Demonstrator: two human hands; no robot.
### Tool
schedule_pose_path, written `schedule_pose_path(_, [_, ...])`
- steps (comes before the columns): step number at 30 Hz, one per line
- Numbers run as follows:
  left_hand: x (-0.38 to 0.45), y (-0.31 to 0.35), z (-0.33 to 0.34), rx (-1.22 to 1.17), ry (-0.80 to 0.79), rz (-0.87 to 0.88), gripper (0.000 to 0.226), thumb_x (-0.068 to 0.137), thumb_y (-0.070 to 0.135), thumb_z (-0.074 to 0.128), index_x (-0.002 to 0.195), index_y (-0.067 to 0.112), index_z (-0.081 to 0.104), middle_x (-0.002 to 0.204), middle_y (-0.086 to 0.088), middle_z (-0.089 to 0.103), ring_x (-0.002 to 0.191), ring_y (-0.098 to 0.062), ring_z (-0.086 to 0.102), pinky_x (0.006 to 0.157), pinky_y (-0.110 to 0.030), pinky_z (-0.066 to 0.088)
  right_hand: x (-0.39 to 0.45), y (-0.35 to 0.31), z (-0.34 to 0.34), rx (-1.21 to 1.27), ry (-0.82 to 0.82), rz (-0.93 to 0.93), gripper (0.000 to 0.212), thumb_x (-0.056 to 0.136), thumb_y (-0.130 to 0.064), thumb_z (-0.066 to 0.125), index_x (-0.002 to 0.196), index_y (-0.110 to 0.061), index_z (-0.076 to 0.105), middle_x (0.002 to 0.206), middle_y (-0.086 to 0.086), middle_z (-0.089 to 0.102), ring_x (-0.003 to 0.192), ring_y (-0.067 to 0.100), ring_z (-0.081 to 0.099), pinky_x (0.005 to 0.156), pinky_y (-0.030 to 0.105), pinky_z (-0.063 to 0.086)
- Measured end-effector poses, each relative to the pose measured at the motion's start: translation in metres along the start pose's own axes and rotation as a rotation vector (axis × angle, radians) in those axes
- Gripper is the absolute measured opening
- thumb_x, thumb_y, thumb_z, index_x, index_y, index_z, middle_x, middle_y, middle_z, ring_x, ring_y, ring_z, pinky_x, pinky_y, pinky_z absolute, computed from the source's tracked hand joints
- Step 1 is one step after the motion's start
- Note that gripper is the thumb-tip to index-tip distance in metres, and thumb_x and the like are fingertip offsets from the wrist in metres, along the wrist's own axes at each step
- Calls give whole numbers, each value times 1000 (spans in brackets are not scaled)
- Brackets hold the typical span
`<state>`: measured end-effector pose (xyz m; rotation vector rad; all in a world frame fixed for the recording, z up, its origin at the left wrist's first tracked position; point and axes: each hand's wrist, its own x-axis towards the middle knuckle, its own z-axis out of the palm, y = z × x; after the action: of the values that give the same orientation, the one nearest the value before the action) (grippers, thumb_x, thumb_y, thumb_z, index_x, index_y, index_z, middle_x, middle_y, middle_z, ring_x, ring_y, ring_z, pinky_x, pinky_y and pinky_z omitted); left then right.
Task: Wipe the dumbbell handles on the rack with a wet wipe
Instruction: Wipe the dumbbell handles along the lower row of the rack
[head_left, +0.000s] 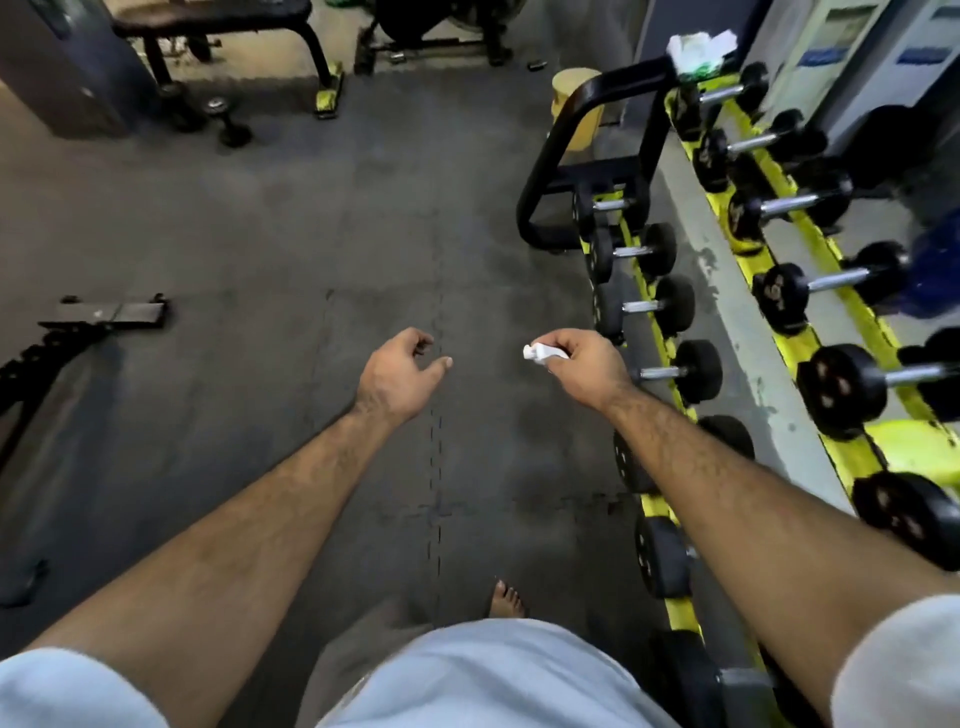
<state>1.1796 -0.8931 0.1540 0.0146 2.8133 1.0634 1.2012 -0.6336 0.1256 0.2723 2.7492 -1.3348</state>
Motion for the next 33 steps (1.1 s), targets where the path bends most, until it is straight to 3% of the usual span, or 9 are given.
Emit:
schedule_pose_path(4, [86,-2,0,47,17,11,42,88,38,69,121,15,63,126,-4,63,119,-22,57,100,-30,45,82,-3,-7,-36,11,10,8,86,-40,66,86,-47,71,94,-23,73,93,4,68,83,32,56])
schedule_pose_path(7, [162,-4,10,51,0,34,40,87,36,71,119,12,63,125,-6,65,119,-24,58,98,-30,44,146,2,-9,-51,35,50,11,90,-35,67,97,-32,76,99,-15,74,97,9,68,85,32,55])
schedule_pose_path(13, [316,9,21,60,-148,83,43,90,36,69,124,12,61,129,-5,63,121,-24,57,98,-29,42,266,-7,-11,-48,76,198,13,90,-29,67,99,-30,76,100,-12,75,95,11,69,87,35,56])
schedule_pose_path(19, [458,48,29,51,-234,134,42,87,35,72,120,11,63,123,-8,66,116,-25,60,95,-30,45,376,-17,-27,54,163,260,21,89,-39,68,106,-28,75,102,-13,75,99,9,69,93,37,56])
schedule_pose_path(24, [543,87,58,63,-319,177,43,88,36,71,123,13,62,122,-7,66,115,-25,61,96,-32,48,467,3,-50,52,178,285,23,88,-40,66,106,-28,75,104,-11,75,100,10,69,94,39,55])
schedule_pose_path(28, [609,119,100,77,-361,190,44,89,36,70,126,14,60,124,-6,65,116,-23,60,95,-30,47,545,42,-66,69,161,291,35,79,-53,62,104,-32,74,102,-12,75,100,10,70,92,41,57])
schedule_pose_path(33, [679,168,150,164,-436,206,45,91,38,66,128,15,58,124,-6,65,116,-25,59,91,-29,45,620,79,-99,20,87,352,26,85,-38,61,105,-30,74,102,-11,75,99,11,69,89,38,56])
